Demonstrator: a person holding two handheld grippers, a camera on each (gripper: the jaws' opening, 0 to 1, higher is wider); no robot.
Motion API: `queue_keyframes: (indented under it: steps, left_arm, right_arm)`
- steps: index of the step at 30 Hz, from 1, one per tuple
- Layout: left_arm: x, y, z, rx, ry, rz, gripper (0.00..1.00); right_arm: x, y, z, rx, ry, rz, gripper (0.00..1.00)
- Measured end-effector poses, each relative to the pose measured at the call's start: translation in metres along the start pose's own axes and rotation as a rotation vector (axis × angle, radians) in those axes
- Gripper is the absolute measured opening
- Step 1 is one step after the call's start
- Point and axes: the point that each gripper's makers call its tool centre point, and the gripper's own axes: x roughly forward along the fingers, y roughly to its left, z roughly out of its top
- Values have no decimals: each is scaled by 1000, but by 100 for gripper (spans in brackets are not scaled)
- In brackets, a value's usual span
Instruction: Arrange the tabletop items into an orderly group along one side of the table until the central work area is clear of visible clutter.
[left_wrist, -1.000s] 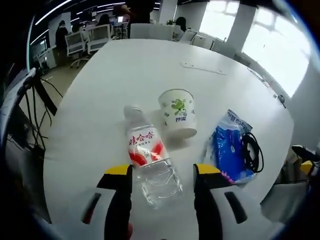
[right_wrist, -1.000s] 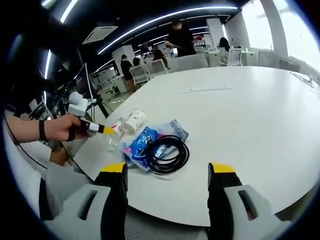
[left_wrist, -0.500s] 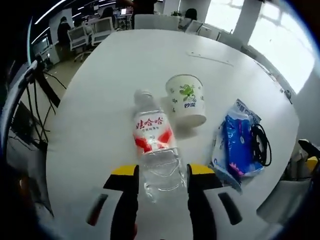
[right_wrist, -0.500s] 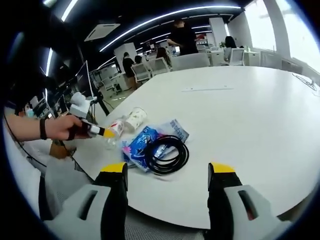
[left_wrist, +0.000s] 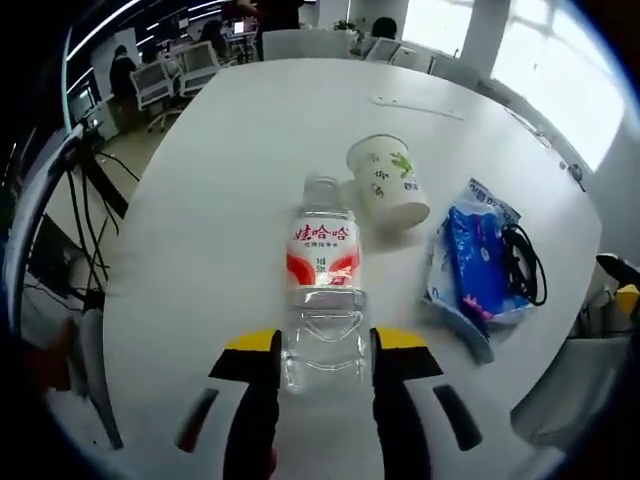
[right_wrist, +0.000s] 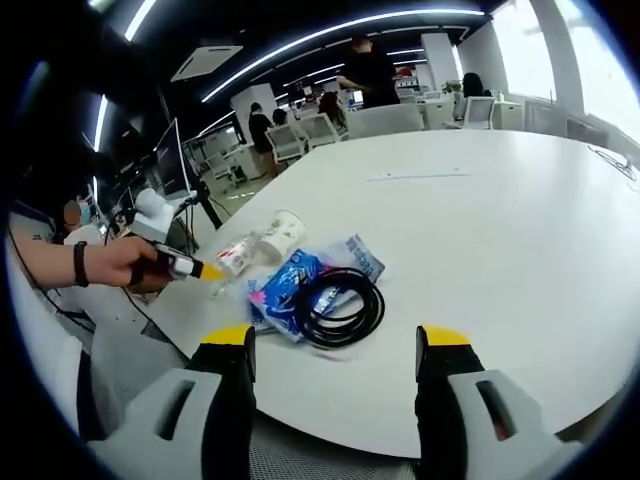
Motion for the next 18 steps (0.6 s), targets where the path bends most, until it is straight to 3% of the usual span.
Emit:
queue_keyframes:
  steps: [18]
  left_arm:
    - [-17, 1, -25, -14, 12, 14, 35]
  right_arm:
    - [5, 7, -1, -12, 9, 15, 64]
